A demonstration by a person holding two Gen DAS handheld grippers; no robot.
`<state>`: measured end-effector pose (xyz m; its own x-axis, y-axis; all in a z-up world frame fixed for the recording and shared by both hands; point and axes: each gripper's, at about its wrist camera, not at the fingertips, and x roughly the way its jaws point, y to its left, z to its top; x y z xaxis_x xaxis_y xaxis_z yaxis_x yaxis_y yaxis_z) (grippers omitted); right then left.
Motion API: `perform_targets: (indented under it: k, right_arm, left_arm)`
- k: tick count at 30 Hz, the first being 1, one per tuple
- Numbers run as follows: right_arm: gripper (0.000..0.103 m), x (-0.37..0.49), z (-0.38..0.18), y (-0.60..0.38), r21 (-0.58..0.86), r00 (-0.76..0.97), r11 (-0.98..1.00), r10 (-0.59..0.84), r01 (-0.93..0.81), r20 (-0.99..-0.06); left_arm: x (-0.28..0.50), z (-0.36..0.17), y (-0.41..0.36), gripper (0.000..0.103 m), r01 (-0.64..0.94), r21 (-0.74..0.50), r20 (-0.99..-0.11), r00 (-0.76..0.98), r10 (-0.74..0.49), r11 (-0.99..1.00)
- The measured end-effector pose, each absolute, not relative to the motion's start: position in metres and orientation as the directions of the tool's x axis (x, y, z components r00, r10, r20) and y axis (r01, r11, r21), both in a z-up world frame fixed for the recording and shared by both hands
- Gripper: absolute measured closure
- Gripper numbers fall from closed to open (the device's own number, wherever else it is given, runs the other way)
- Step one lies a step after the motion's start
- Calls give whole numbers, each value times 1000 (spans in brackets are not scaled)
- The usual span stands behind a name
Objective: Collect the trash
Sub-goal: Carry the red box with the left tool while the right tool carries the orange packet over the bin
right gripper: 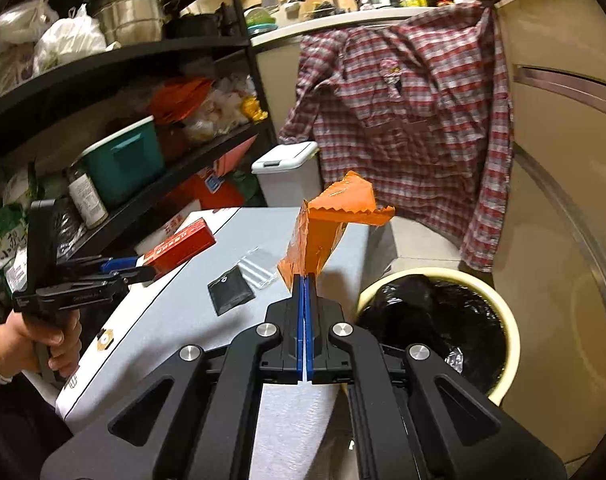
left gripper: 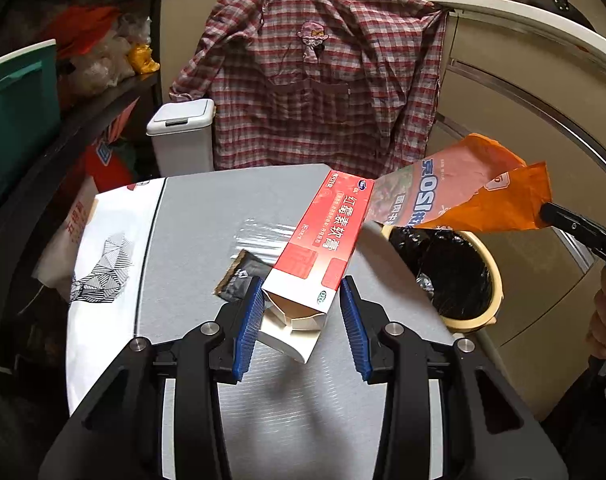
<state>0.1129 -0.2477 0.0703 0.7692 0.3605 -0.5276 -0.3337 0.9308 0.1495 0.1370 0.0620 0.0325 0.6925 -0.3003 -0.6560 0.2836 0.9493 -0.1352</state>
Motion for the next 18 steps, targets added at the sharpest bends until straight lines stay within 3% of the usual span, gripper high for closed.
perform_targets:
  k: [18]
  right_arm:
    - [102,109,86,-299,93,810,970,238,-224,-536]
  left_arm:
    - [136,39,8,64,204,-117,-652,722,-230,972]
